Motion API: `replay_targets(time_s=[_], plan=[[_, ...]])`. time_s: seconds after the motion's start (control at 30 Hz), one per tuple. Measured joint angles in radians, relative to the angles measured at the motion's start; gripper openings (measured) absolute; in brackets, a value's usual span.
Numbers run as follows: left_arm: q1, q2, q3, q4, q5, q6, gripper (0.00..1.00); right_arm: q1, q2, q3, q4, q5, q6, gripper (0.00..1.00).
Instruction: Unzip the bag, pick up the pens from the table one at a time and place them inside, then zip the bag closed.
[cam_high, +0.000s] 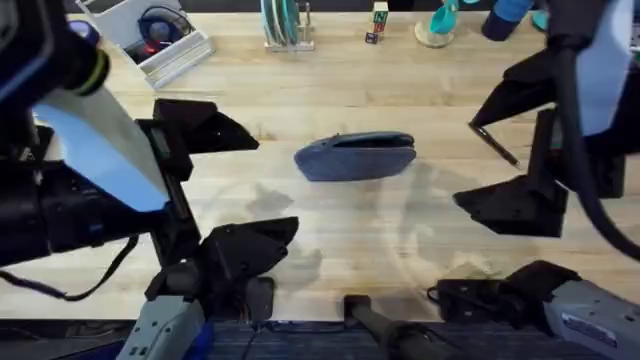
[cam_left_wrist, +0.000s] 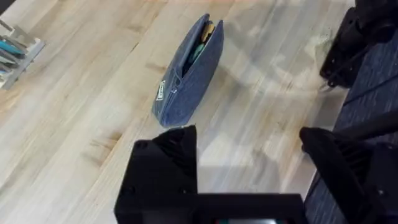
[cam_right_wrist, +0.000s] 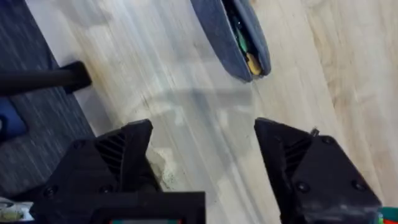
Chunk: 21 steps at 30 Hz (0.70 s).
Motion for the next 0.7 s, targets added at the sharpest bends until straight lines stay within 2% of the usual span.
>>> replay_targets(time_s=[0.5,0.7], plan=[[0.000,0.000,0.000,0.000,0.000,-0.001,0.994,0.000,-0.005,0.000,-0.010,0.008,0.007,0.997],[0.000,0.000,0.000,0.000,0.000,-0.001,0.995,0.000,-0.005,0.000,0.004,0.095,0.123,0.992]])
